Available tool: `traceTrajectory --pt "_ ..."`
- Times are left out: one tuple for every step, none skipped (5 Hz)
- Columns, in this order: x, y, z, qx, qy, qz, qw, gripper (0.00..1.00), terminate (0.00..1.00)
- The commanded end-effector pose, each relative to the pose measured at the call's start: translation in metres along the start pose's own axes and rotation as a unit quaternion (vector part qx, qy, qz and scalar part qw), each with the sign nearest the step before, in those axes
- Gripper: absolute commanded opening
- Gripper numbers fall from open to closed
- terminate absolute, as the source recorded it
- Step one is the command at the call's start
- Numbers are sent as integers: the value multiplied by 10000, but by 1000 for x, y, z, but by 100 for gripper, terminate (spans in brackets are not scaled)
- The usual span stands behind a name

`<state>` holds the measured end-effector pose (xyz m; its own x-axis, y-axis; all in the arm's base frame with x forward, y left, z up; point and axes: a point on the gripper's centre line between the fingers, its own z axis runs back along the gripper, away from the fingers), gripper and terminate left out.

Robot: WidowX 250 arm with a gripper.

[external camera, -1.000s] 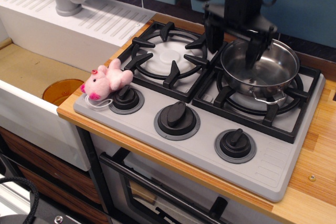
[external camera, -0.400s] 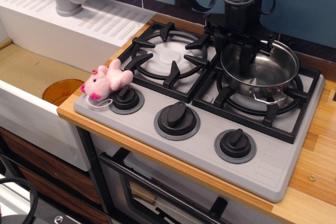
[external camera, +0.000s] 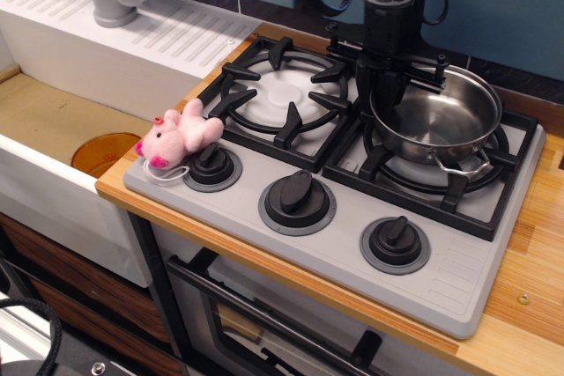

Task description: Put pan on stove and put stuffedpig in pan

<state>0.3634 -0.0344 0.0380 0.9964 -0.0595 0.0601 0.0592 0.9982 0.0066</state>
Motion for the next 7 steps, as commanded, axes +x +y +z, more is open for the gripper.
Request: traceTrajectory --pt "6 -4 48 152 -169 -71 9997 0 0" --pt "5 -2 64 230 -220 -136 9994 0 0" --pt "8 1 75 143 -220 -195 9995 0 0" --pt "14 13 90 255 -153 -308 9991 0 0" --pt "21 34 102 348 -116 -490 9981 0 0" --pt "29 57 109 471 -111 -644 9967 0 0" --pt "36 76 106 502 -112 -777 9957 0 0"
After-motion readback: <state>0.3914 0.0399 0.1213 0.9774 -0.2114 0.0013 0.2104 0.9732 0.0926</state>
